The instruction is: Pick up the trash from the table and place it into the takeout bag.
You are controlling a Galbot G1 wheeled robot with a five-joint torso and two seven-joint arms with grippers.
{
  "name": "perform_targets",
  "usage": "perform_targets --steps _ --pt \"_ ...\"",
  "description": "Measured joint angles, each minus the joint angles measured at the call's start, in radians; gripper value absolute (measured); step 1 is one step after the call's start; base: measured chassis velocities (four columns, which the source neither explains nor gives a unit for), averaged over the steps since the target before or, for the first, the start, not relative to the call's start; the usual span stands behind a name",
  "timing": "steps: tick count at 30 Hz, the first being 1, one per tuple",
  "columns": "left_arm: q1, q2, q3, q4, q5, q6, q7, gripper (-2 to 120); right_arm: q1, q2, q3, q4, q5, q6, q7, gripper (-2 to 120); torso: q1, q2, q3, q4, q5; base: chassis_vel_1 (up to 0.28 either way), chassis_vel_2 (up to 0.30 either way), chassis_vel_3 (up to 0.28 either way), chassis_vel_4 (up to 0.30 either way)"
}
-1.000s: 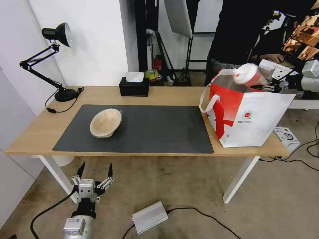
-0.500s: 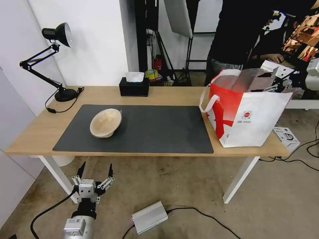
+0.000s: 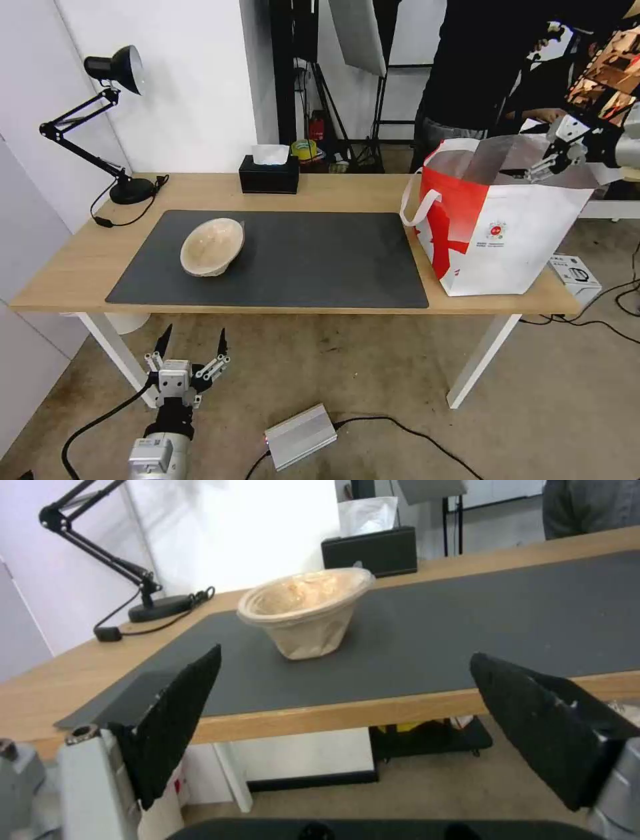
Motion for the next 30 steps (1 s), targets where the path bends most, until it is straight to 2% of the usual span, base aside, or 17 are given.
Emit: perform_targets --steps 4,8,14,18,19,23,24,27,28,30 --pt "-0.001 0.000 0.000 0.002 0.000 0.001 0.000 100 0.002 0.002 0.000 0.029 0.067 -0.017 0.032 96 0.000 0.000 0.000 0.0000 0.0000 0.000 0.000 0.000 0.000" --pt "-0.001 -0.001 0.001 0.005 0.000 0.001 0.000 100 0.007 0.013 0.000 0.069 0.142 -0.027 0.112 96 0.000 0.000 0.000 0.0001 -0.0001 0.000 0.000 0.000 0.000" --pt "-0.001 -0.001 0.000 0.005 0.000 0.002 0.000 100 0.009 0.021 -0.002 0.105 0.183 -0.030 0.188 96 0.000 0.000 0.000 0.0001 0.0000 0.000 0.000 0.000 0.000" --pt "-0.002 0.000 -0.002 0.003 0.000 0.004 0.000 100 0.004 0.023 0.000 0.191 0.286 -0.073 0.305 96 0.000 0.000 0.000 0.0001 -0.0002 0.000 0.000 0.000 0.000" --pt "-0.002 0.000 -0.002 0.003 0.000 0.004 0.000 100 0.004 0.023 0.000 0.191 0.286 -0.073 0.305 96 0.000 0.000 0.000 0.0001 -0.0002 0.000 0.000 0.000 0.000" --pt "-0.003 -0.002 -0.002 0.002 0.000 0.005 0.000 100 -0.046 0.018 0.028 0.334 0.461 -0.126 0.519 96 0.000 0.000 0.000 0.0001 -0.0002 0.000 0.000 0.000 0.000" --pt "-0.003 -0.002 -0.002 0.002 0.000 0.005 0.000 100 -0.046 0.018 0.028 0.334 0.461 -0.126 0.519 96 0.000 0.000 0.000 0.0001 -0.0002 0.000 0.000 0.000 0.000" --pt "-0.002 -0.002 -0.003 0.003 0.000 0.005 0.000 100 -0.107 0.015 0.061 0.447 0.564 -0.149 0.701 96 0.000 0.000 0.000 0.0002 -0.0003 0.000 0.000 0.000 0.000" --pt "-0.002 -0.002 -0.003 0.003 0.000 0.005 0.000 100 -0.107 0.015 0.061 0.447 0.564 -0.149 0.701 96 0.000 0.000 0.000 0.0002 -0.0003 0.000 0.000 0.000 0.000" --pt "-0.002 -0.002 -0.004 0.003 0.000 0.005 0.000 100 -0.153 0.013 0.087 0.518 0.605 -0.153 0.806 97 0.000 0.000 0.000 0.0001 -0.0001 0.000 0.000 0.000 0.000"
